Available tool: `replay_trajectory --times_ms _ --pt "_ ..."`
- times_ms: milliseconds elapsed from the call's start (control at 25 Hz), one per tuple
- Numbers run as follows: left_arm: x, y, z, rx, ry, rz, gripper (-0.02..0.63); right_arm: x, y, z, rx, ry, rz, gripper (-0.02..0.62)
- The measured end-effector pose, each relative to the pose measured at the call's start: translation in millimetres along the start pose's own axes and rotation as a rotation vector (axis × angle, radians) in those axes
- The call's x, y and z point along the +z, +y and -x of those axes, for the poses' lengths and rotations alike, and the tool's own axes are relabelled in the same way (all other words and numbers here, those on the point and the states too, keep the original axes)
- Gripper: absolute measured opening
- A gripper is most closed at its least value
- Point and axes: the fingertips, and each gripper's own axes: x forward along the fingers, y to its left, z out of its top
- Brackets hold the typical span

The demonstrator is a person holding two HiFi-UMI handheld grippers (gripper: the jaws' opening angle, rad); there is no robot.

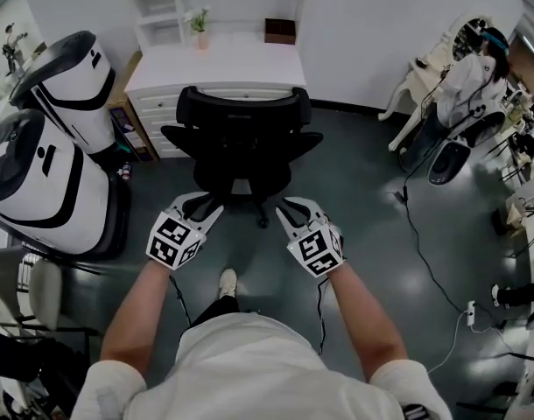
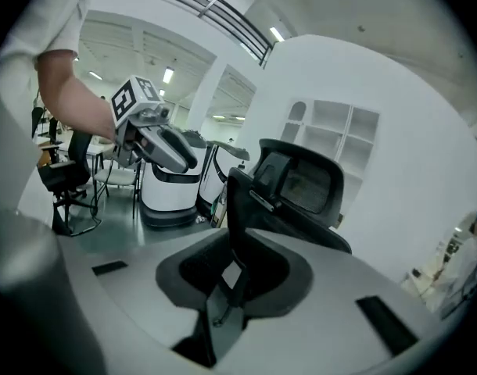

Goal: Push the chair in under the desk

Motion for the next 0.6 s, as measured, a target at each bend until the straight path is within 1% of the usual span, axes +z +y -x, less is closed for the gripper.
replay_trajectory --times_ms 200,360,520,600 --pt "-17.6 -50.7 27.7 -0.011 -0.024 0.058 0.068 -13.4 36.5 31.9 0.022 -0.041 -0.109 0.054" --pt "-29.5 -78.6 46.4 -0.011 -0.027 0.103 0.002 -18.9 63.6 51.4 0.035 -0.072 -0.212 0.028" --pt "-33.0 -107.7 59.5 -0.08 -0.032 0.147 -0.003 -15.8 86.2 71.9 0.064 -0.123 -0.379 0.014" --pt "-34.3 -117.1 67.0 -0.104 -0.037 0.16 -0.003 -14.4 94.7 80.9 0.059 -0.133 -0.425 0.004"
